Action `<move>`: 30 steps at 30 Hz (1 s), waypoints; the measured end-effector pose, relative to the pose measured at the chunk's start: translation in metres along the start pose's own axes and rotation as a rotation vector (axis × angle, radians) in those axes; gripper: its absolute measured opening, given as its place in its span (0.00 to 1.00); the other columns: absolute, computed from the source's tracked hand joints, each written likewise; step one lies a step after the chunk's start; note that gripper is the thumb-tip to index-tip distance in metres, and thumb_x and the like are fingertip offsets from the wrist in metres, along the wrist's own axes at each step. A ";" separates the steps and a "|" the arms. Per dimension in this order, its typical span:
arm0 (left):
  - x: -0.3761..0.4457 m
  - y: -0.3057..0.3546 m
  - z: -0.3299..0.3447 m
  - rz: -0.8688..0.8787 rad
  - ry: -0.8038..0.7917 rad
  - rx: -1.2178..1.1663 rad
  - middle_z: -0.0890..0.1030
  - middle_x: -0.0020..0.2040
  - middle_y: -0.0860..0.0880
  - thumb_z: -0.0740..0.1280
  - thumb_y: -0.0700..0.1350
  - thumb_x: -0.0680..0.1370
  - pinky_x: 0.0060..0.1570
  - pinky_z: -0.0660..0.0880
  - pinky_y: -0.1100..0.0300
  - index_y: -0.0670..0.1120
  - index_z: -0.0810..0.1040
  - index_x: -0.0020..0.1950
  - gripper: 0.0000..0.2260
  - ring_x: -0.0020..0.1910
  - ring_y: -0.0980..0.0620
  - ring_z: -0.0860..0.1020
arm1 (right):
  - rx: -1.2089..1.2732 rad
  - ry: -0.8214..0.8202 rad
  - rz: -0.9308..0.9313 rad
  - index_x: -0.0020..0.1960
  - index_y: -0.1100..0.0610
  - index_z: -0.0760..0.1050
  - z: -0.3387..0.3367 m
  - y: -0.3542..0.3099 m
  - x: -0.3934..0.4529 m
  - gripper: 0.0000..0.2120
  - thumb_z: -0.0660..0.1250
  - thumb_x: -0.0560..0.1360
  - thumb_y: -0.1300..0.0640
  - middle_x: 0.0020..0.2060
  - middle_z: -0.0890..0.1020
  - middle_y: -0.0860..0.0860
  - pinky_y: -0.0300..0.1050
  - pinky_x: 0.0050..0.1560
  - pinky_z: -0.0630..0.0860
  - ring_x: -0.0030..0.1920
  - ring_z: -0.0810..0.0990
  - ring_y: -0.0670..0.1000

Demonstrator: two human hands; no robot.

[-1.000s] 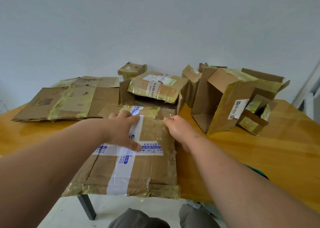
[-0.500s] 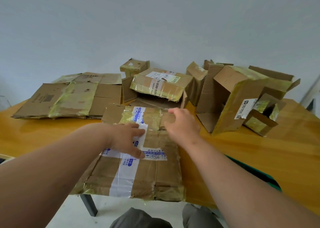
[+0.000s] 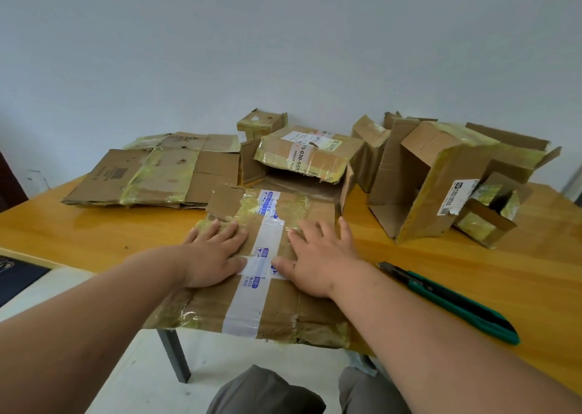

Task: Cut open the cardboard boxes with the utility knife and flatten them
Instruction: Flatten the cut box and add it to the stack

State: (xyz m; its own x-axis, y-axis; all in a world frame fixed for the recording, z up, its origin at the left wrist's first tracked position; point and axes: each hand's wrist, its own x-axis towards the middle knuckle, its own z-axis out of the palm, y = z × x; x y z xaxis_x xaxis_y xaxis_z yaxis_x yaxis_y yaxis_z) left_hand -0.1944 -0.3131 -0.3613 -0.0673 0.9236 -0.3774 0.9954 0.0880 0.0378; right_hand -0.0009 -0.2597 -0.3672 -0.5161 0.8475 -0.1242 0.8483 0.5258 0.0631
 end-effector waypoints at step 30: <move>-0.053 -0.012 0.007 -0.224 0.400 -0.438 0.64 0.76 0.52 0.60 0.56 0.81 0.62 0.71 0.56 0.51 0.75 0.69 0.19 0.67 0.48 0.72 | 0.174 -0.054 0.045 0.69 0.45 0.64 -0.015 -0.020 -0.054 0.24 0.56 0.79 0.33 0.68 0.73 0.53 0.60 0.68 0.63 0.67 0.71 0.59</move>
State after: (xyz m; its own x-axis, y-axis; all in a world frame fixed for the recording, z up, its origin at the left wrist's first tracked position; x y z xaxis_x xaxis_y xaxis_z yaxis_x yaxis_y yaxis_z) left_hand -0.2022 -0.3653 -0.3483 -0.3752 0.9257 -0.0484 0.8399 0.3616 0.4048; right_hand 0.0084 -0.3150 -0.3467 -0.4743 0.8622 -0.1781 0.8804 0.4632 -0.1021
